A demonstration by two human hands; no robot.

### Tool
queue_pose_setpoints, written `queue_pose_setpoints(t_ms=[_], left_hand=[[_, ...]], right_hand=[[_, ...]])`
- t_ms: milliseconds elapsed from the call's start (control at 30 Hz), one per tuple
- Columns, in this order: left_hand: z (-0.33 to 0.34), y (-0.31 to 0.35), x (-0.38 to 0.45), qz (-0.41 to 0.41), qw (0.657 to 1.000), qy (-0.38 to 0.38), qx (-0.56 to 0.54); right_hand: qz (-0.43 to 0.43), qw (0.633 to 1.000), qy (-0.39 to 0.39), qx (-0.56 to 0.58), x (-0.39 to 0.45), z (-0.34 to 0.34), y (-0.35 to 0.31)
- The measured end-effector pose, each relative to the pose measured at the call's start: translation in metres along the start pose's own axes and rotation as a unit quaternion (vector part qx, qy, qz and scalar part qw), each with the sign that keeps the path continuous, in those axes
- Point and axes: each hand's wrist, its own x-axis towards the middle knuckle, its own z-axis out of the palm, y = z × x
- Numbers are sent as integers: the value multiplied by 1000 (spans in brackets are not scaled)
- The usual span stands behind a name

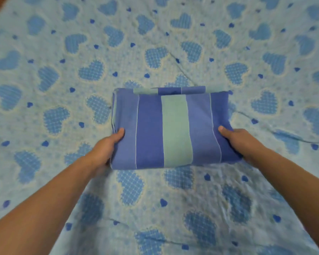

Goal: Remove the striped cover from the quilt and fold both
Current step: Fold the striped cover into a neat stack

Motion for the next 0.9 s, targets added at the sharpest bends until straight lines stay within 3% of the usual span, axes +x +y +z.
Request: queue_pose_setpoints(t_ms=[67, 167, 267, 367, 433, 533, 600, 700, 733, 767, 800, 867, 900], left_hand=[[-5, -6, -7, -38, 999, -16, -1], [-22, -19, -33, -142, 986, -84, -17], [-17, -26, -42, -149, 981, -119, -38], [7, -12, -30, -64, 994, -39, -78], [21, -4, -21, 54, 996, 43, -48], [23, 2, -21, 226, 966, 122, 42], [17, 8, -18, 275, 941, 171, 98], [28, 16, -8, 267, 910, 239, 208], [36, 16, -7, 263, 891, 270, 254], [47, 13, -10, 278, 850, 312, 320], [61, 8, -16, 320, 788, 343, 398], [96, -18, -25, 425, 667, 289, 539], [114, -34, -25, 450, 631, 230, 588]], right_hand=[[15, 998, 38, -38, -12, -4, 12], [72, 995, 34, -65, -39, -16, 29], [68, 991, 4, -118, -51, -17, 36], [9, 999, 41, -26, -34, -9, 9], [-50, 994, 88, 34, -26, -2, -11], [-153, 968, 198, 4, -24, 4, -20], [-176, 955, 240, -2, -21, 4, -24], [-123, 967, 214, -67, -2, 10, -30], [-105, 968, 213, -81, 2, 13, -33], [-108, 963, 231, -88, 1, 16, -35], [-132, 949, 270, -97, -3, 20, -35], [-231, 895, 354, -141, -20, 33, -30], [-293, 867, 361, -179, -30, 46, -24]])
